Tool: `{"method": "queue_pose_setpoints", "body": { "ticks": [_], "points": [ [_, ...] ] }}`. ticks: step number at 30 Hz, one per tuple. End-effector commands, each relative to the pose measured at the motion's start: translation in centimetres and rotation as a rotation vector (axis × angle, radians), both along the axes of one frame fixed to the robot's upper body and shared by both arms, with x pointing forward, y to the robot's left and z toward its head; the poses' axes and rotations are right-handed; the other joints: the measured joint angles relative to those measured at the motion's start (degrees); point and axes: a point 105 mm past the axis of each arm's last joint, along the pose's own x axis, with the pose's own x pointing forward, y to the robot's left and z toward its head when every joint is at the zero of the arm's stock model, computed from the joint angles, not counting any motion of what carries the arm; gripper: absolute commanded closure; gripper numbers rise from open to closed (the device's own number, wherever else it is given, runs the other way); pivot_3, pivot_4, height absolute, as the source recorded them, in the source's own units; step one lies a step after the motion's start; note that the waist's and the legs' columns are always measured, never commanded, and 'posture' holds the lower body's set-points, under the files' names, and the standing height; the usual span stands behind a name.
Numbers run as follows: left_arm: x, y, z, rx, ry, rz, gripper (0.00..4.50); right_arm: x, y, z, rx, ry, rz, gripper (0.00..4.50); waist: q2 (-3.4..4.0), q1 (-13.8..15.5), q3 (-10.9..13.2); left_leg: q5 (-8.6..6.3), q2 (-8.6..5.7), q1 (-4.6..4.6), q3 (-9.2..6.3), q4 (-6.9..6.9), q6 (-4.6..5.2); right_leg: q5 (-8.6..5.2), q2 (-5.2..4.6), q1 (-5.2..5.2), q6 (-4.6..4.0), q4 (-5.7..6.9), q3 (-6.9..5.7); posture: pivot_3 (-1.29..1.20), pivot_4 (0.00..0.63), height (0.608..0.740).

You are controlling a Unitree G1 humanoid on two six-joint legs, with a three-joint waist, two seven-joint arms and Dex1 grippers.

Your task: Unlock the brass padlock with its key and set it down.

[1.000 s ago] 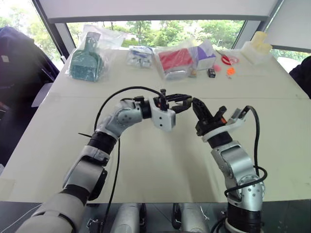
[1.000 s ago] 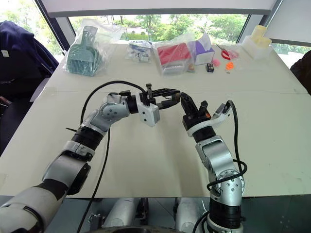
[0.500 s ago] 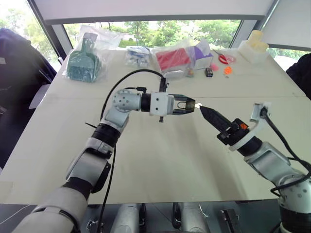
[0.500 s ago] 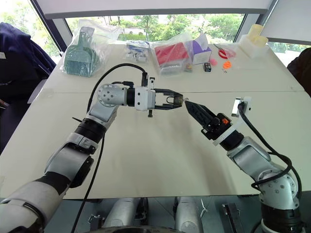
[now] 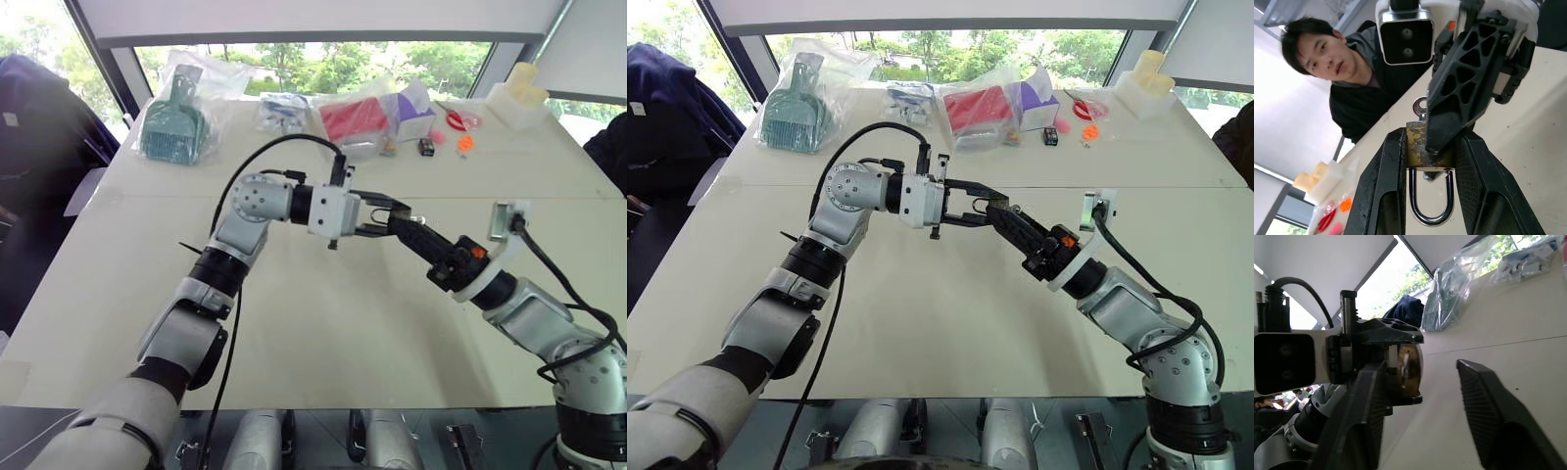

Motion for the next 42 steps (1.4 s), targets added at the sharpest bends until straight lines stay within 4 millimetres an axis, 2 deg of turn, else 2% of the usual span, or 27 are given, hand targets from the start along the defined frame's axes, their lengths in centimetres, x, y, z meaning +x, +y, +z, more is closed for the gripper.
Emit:
{"method": "queue_pose_setpoints", "body": {
  "ticks": [1,2,7,9,11,13,16,22,32,42],
  "points": [
    [-0.7,-0.3,1.3,-0.039,-0.044,-0.034,3.72,-0.1,0.1,0.6,0.013,-0.025,0.007,3.98,0.00,0.0,0.0,0.00,0.00,0.00,0.00,0.00,0.00,0.00,0.00,0.00,0.01,0.00,0.00,0.00,0.150,0.735],
    [-0.8,-0.3,1.3,-0.039,-0.045,-0.035,3.72,-0.1,0.2,0.6,0.013,-0.025,0.007,4.44,0.00,0.1,0.0,0.00,0.00,0.00,0.00,0.00,0.00,0.01,0.00,0.00,0.01,0.00,0.00,0.00,0.150,0.735],
    [-0.7,-0.3,0.8,-0.015,-0.041,-0.038,3.72,-0.1,0.6,0.2,-0.001,-0.014,0.024,4.44,0.00,0.1,0.0,0.00,-0.01,0.00,0.00,0.01,0.00,0.00,0.00,0.01,0.01,-0.01,0.00,0.00,0.150,0.735],
    [-0.5,0.0,0.5,0.016,-0.012,-0.034,2.69,0.1,0.6,0.1,-0.006,-0.012,0.021,4.50,0.00,0.0,0.0,0.00,0.00,0.00,0.00,0.01,0.00,0.00,0.00,0.00,0.01,0.00,0.00,0.00,0.150,0.735],
    [-0.2,0.2,0.4,0.032,0.018,-0.027,2.07,0.3,0.5,0.0,-0.007,-0.010,0.015,4.50,0.00,0.0,0.0,0.00,0.00,0.00,0.00,0.00,0.00,-0.01,0.00,0.01,-0.01,0.00,0.00,0.00,0.150,0.735],
    [0.2,0.5,0.4,0.036,0.053,-0.012,1.23,0.5,0.3,-0.1,-0.012,-0.007,0.005,4.50,0.00,0.0,0.0,0.00,0.00,0.00,0.00,0.01,0.00,-0.04,0.00,0.00,-0.07,0.00,0.00,0.00,0.150,0.735],
    [1.6,2.0,1.0,0.018,0.196,0.064,0.04,0.9,-0.1,-0.4,-0.027,-0.002,-0.016,4.50,0.00,-0.1,0.0,0.00,0.00,0.00,0.00,0.01,0.00,-0.04,0.00,0.00,-0.06,0.01,0.00,0.00,0.150,0.735],
    [2.3,3.0,1.8,-0.032,0.247,0.130,0.01,1.0,-0.3,-0.4,-0.022,-0.004,-0.020,4.50,0.00,0.1,0.0,0.00,0.00,-0.01,-0.02,0.00,0.00,0.01,0.01,0.01,0.04,0.01,0.00,0.00,0.150,0.735],
    [2.8,2.4,0.9,-0.009,0.211,0.144,0.01,0.5,0.3,0.5,-0.008,-0.031,0.004,4.50,0.00,0.0,0.0,0.00,-0.01,0.01,-0.01,0.00,0.00,0.01,0.01,0.01,0.03,0.01,0.00,0.00,0.150,0.735],
    [4.0,2.0,0.9,-0.022,0.197,0.174,0.01,-0.7,0.9,1.0,0.003,-0.046,0.030,4.50,0.00,0.1,0.0,0.00,-0.01,-0.01,-0.02,0.01,0.00,0.01,0.01,0.01,0.03,-0.01,0.00,0.00,0.150,0.735]
  ]
}}
